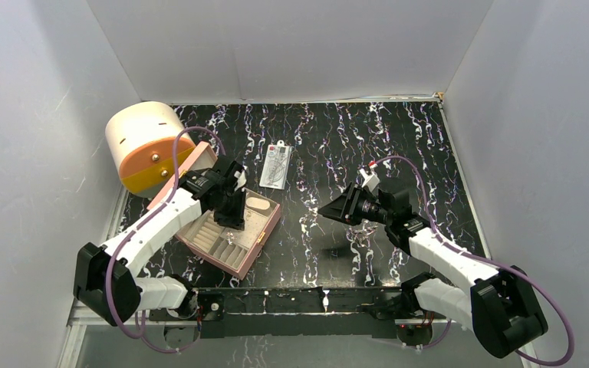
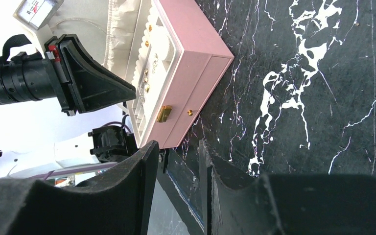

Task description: Organize the mixed jewelry

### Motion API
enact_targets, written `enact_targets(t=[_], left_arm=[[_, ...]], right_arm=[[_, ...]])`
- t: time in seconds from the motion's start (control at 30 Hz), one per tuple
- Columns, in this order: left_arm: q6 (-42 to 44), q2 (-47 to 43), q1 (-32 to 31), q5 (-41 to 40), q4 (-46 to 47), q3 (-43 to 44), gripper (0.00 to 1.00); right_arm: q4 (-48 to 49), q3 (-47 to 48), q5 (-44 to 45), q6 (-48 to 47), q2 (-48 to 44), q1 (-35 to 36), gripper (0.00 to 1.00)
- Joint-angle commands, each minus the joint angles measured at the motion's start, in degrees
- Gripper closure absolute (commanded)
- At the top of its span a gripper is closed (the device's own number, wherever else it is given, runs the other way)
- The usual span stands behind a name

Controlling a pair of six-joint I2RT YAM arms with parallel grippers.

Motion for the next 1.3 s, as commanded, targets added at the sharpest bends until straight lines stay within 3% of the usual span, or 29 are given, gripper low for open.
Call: enact_targets(t=[0.0,0.67,1.27], left_arm=[[2.53,0.38,0.45,-1.25,-2.23,2.61,0.91],[1.44,2.07,0.50,0.09,3.88,0.28,0.91],[2.65,2.35,0.54,-0.45,2.66,-0.68,0.91]], right_arm=[[0.91,2.79,0.56,-0.84,0.36,-0.09,0.56],[-0.07,2.31,0.78,-1.14,0.01,-0.06,0.56],[-0.16,1.79,0.96,-1.01,0.00,-0.05,0.56]])
